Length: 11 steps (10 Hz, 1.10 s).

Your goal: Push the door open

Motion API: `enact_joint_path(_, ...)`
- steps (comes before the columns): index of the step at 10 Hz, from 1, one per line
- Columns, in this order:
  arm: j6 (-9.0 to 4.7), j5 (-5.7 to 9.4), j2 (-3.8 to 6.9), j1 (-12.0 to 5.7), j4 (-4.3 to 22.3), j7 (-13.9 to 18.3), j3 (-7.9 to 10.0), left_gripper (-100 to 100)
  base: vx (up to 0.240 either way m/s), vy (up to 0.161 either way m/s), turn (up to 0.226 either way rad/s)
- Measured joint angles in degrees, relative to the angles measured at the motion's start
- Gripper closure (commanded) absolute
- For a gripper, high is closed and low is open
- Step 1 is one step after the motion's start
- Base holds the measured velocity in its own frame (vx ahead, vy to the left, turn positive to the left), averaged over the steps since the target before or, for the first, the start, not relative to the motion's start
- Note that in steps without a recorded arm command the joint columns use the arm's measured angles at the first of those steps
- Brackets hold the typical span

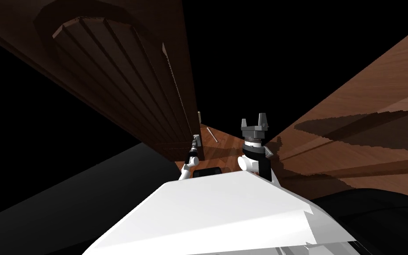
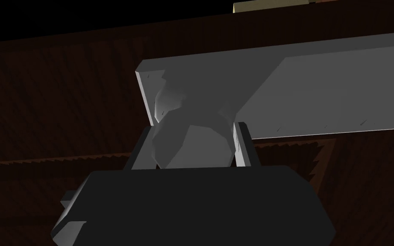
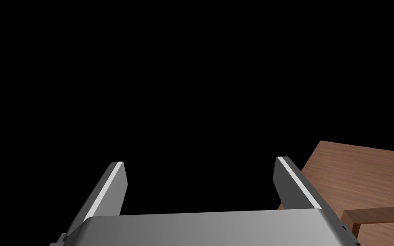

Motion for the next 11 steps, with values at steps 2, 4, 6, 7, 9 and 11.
enact_joint_path(2, -0.58, 1.98, 0.96, 0.71, -0.3, -1.9, -1.82, 100, 0.189, -0.059, 0.177)
enact_joint_path(4, -1.51, 3.97, 1.33, 0.91, -0.7, -3.9, -3.60, 100, 0.195, -0.067, 0.190)
enact_joint_path(6, -2.50, 6.20, 1.54, 1.28, -1.3, -5.9, -5.41, 100, 0.200, -0.076, 0.196)
enact_joint_path(7, -2.88, 7.36, 1.42, 1.61, -1.7, -7.1, -6.29, 100, 0.175, -0.039, 0.174)
enact_joint_path(9, -3.73, 9.61, 0.93, 2.21, -2.3, -9.4, -8.04, 100, 0.170, -0.092, 0.200)
enact_joint_path(11, -4.65, 11.68, 0.32, 2.83, -2.7, -11.4, -9.33, 100, 0.149, -0.108, 0.199)
